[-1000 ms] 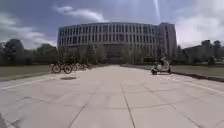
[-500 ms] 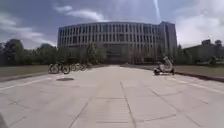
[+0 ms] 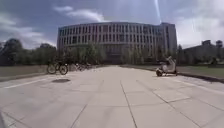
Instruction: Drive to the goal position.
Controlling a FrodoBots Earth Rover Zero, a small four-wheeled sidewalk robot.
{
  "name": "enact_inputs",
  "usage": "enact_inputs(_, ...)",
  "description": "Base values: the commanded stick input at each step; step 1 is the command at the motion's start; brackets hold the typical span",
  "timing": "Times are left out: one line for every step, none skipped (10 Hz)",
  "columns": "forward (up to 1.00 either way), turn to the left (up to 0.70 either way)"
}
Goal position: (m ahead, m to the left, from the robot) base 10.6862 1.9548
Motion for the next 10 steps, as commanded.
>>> enact_inputs(0.7, 0.0)
enact_inputs(0.7, 0.0)
enact_inputs(0.7, 0.0)
enact_inputs(0.7, 0.0)
enact_inputs(0.7, 0.0)
enact_inputs(0.7, 0.0)
enact_inputs(0.7, 0.0)
enact_inputs(0.7, 0.0)
enact_inputs(0.7, 0.0)
enact_inputs(0.7, 0.0)
